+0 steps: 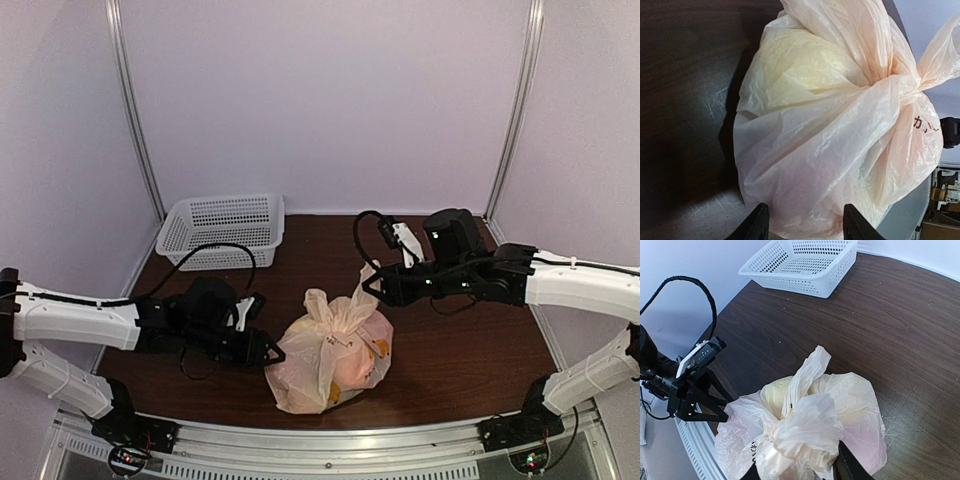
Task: Untie the knot of the plastic bag and take out the fruit
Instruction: Adjust the takeout bag at the center of the board.
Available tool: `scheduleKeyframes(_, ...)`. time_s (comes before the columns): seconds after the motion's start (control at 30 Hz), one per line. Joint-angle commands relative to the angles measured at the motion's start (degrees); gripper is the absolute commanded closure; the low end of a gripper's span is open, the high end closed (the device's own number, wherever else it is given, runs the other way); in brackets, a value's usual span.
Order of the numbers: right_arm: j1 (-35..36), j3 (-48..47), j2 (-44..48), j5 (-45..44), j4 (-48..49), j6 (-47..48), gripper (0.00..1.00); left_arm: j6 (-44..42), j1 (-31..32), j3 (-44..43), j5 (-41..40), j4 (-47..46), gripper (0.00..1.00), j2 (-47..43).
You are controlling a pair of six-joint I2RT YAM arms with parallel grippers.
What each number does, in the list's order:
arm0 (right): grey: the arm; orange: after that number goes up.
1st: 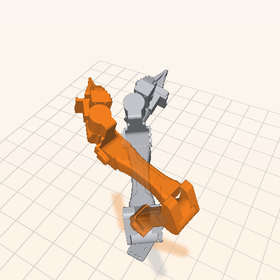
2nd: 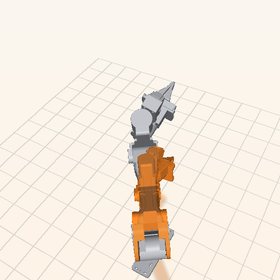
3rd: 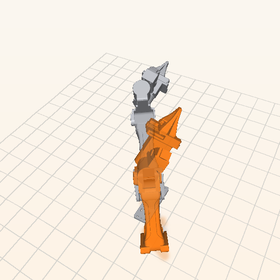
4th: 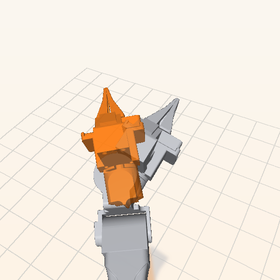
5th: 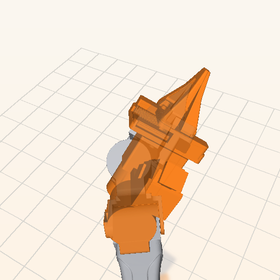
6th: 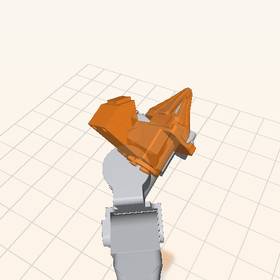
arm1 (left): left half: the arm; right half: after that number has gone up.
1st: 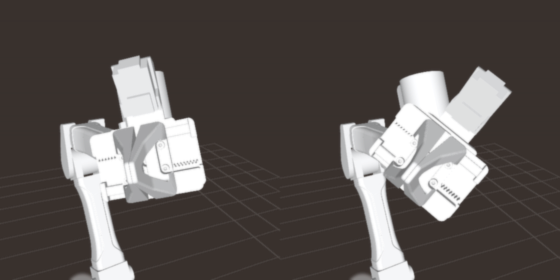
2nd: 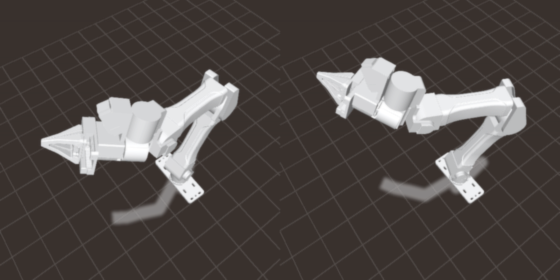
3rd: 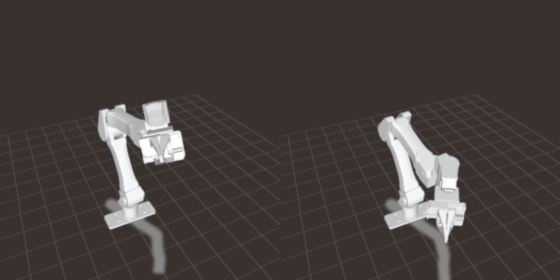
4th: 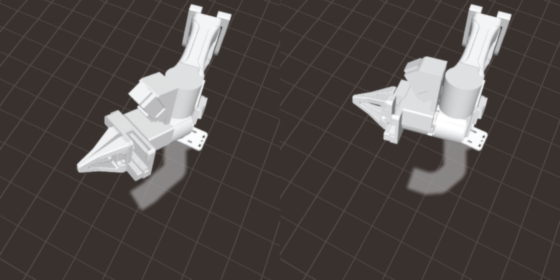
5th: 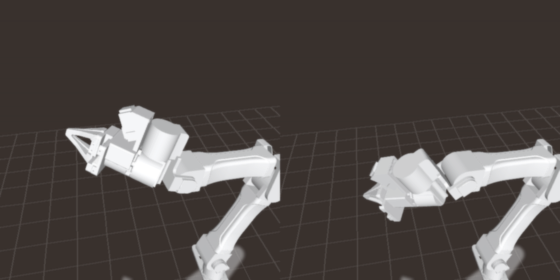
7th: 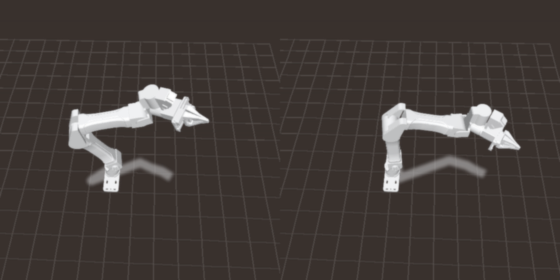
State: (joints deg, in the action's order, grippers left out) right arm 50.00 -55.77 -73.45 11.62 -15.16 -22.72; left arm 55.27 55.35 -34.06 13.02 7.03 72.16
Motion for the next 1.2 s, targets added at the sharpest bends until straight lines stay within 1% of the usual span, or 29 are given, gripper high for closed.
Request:
scheduleKeyframes(0.0, -0.25, 0.44, 0.28, 0.31, 1.00, -0.25, 0.64, 0.30, 0.28, -0.19, 0.67, -1.91, 0.54, 0.84)
scheduleKeyframes(0.1, -0.25, 0.57, 0.21, 0.41, 0.97, -0.22, 0.69, 0.52, 0.21, -0.21, 0.16, -1.75, 0.65, 1.08)
scheduleKeyframes(0.13, -0.25, 0.62, 0.23, 0.30, 0.96, -0.24, 0.72, 0.46, 0.20, -0.21, 0.17, -1.75, 0.70, 1.32)
scheduleKeyframes(0.2, -0.21, 0.71, 0.41, 0.28, 0.90, -0.22, 0.81, 0.40, 0.24, -0.38, 0.12, -1.70, 0.76, 1.67)
scheduleKeyframes(0.23, -0.13, 0.81, 0.60, 0.33, 0.84, -0.15, 0.87, 0.31, 0.23, -0.58, 0.02, -1.75, 0.80, 1.90)
scheduleKeyframes(0.37, -0.01, 1.63, 1.69, 0.37, 0.44, 0.02, 1.00, 0.28, 0.23, -1.44, -2.09, -1.79, 0.94, 2.78)
scheduleKeyframes(0.43, 0.41, 2.15, 2.38, 0.58, 0.43, 0.08, 1.00, 0.29, 0.27, -1.94, -3.17, -2.28, 1.00, 3.37)
scheduleKeyframes(0.6, 2.75, 3.12, 4.57, 2.05, 1.52, 0.45, 1.00, -1.41, 0.26, -4.78, -7.57, -3.87, 1.00, 5.17)
scheduleKeyframes(0.77, 6.65, 2.48, 5.27, 3.65, 3.79, 0.45, 1.00, -7.75, -0.66, -11.43, -14.27, -3.29, 1.00, 7.09)
scheduleKeyframes(0.87, 8.93, 2.08, 4.56, 4.01, 5.08, 0.14, 1.00, -11.34, -2.35, -13.99, -14.23, -4.34, 1.00, 8.57)
scheduleKeyframes(0.97, 10.82, 2.78, 3.33, 4.58, 7.35, -1.19, 1.00, -13.60, -4.06, -14.08, -13.76, -6.36, 1.00, 10.16)
scheduleKeyframes(1.03, 11.96, 4.05, 2.12, 5.48, 10.42, -2.68, 1.00, -14.68, -5.45, -12.87, -13.09, -9.90, 1.00, 10.89)
scheduleKeyframes(1.17, 14.46, 7.81, -1.87, 8.72, 18.97, -6.98, 1.00, -15.64, -7.62, -10.94, -9.02, -16.12, 1.00, 13.15)
